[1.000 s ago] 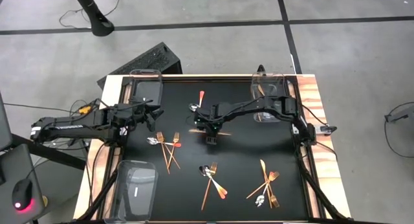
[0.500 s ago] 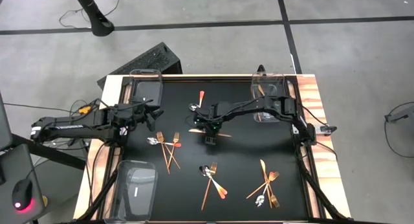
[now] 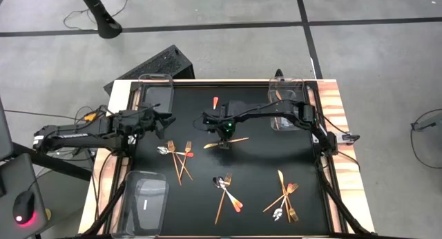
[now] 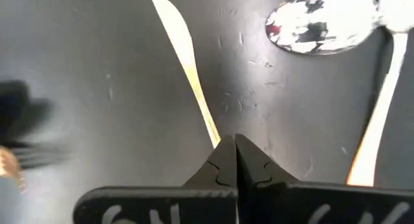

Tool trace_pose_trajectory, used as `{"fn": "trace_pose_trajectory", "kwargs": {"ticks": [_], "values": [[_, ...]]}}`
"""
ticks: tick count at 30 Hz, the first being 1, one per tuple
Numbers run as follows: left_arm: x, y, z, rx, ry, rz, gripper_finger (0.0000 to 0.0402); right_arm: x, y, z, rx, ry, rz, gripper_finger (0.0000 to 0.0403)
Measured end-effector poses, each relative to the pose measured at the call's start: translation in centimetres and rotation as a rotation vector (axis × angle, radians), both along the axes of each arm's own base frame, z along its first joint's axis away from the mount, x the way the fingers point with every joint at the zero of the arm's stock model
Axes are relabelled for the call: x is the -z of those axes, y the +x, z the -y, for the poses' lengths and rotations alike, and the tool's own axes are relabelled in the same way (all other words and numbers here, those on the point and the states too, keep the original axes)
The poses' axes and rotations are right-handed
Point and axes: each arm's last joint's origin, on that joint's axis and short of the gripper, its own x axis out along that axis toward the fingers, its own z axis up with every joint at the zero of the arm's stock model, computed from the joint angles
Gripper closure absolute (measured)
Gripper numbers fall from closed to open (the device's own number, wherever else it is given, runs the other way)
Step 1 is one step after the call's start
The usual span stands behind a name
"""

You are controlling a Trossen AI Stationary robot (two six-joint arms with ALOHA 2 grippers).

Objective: Sort silverware by color (type)
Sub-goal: Put the gold table knife into the top right transparent bin

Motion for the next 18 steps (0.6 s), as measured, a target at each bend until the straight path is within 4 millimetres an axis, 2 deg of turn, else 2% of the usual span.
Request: {"fn": "trace_pose_trajectory", "kwargs": {"ticks": [3, 7, 13, 18], "values": [[-0.3, -0.3, 0.1, 0.012, -0.011, 0.042, 0.0246, -2.2, -0.3, 0.3, 0.008, -0.004, 0.051, 0.04], [-0.6, -0.7, 0.1, 0.002, -0.035, 0.084, 0.0246, -6.3, -1.9, 1.1, 0.03, -0.019, 0.153, 0.04], [-0.5, -0.4, 0.0, -0.038, -0.028, 0.067, 0.0246, -12.5, -5.8, 3.3, 0.093, -0.056, 0.302, 0.04], [-0.2, 0.8, -0.3, -0.086, -0.044, 0.058, 0.0246, -15.9, -9.4, 4.6, 0.143, -0.084, 0.345, 0.04]]}}
